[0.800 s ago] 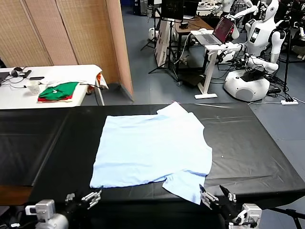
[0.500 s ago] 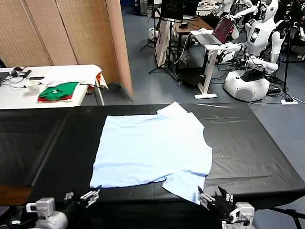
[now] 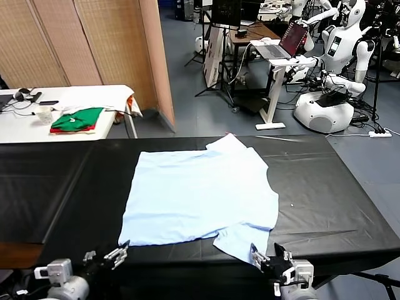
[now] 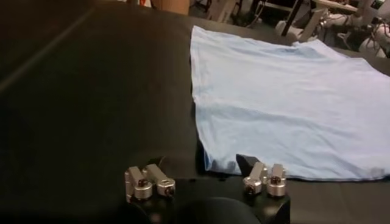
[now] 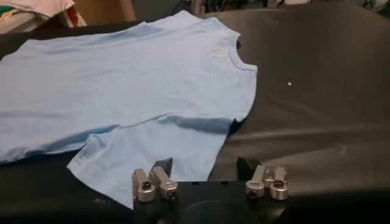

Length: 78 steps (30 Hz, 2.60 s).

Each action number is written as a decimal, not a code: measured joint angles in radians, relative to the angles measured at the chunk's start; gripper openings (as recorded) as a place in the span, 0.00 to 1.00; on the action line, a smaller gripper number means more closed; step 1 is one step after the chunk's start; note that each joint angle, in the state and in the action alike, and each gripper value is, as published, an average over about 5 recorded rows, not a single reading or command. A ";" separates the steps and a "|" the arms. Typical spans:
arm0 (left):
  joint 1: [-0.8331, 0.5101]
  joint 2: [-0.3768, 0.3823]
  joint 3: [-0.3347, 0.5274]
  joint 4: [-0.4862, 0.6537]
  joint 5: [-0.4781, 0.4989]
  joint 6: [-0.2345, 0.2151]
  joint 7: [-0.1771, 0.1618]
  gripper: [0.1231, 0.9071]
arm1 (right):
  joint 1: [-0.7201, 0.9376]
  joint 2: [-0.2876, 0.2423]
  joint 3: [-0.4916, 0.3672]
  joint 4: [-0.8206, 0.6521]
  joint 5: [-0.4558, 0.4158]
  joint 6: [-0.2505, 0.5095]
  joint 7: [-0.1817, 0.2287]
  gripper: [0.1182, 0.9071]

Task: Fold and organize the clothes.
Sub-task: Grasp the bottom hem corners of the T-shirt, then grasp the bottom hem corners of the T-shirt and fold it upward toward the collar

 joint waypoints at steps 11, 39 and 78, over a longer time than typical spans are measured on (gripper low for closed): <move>0.033 -0.006 -0.002 -0.035 0.005 -0.008 -0.040 0.03 | -0.108 -0.012 0.018 0.122 -0.032 -0.031 0.014 0.03; 0.011 -0.115 0.025 -0.101 0.225 -0.150 -0.025 0.03 | 0.335 -0.090 -0.009 -0.211 0.008 0.228 -0.085 0.03; -0.527 -0.089 0.298 0.341 0.414 -0.198 -0.035 0.03 | 0.481 -0.101 -0.036 -0.378 -0.027 0.125 -0.127 0.48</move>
